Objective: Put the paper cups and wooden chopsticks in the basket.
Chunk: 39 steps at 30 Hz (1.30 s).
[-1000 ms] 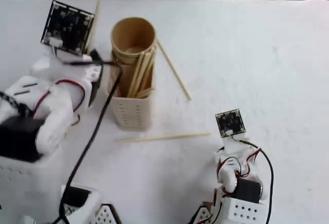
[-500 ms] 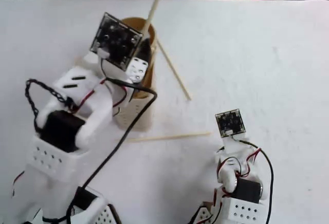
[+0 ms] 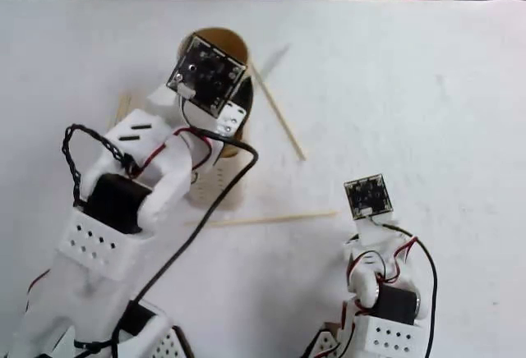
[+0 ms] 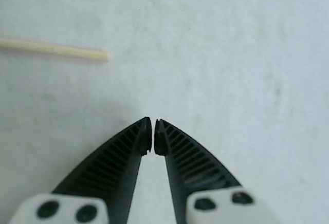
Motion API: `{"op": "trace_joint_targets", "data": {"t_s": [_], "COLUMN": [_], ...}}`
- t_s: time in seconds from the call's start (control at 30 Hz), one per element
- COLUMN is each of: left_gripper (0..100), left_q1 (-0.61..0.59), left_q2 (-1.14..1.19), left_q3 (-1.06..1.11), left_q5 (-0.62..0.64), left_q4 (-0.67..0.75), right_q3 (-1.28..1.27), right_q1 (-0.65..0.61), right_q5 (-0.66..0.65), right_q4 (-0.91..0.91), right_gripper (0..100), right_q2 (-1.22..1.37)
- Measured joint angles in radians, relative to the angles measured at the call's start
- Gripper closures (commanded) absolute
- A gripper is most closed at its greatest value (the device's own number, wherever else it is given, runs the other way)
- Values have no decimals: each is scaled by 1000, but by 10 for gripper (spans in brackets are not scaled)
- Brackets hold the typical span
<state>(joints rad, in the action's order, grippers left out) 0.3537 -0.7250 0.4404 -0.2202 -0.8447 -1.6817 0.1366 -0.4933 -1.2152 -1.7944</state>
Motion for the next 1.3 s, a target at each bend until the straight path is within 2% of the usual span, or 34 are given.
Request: {"op": "trace_joint_targets", "data": {"t_s": [0.2,0.3,0.5,0.63,0.73,0.87,1.03,1.3], "left_gripper": [884,884,884,880,880,880,880,879], "left_q1": [-2,-66,-407,-644,-736,-775,-778,-741], "left_q2": [-75,-121,-161,-161,-160,-72,184,746], "left_q3": [0,0,15,115,227,333,316,-35], "left_q5": [0,0,12,48,26,-51,-130,-233], "left_q4": [-3,-3,-74,-83,-58,-26,-40,-273], "right_q3": [0,0,0,0,0,0,0,0], "right_q1": [0,0,0,0,0,0,0,0], "right_q5": [0,0,0,0,0,0,0,0], "right_q4": [0,0,0,0,0,0,0,0], "right_gripper": [974,974,974,974,974,974,974,974], "right_q2": [0,0,0,0,0,0,0,0]}}
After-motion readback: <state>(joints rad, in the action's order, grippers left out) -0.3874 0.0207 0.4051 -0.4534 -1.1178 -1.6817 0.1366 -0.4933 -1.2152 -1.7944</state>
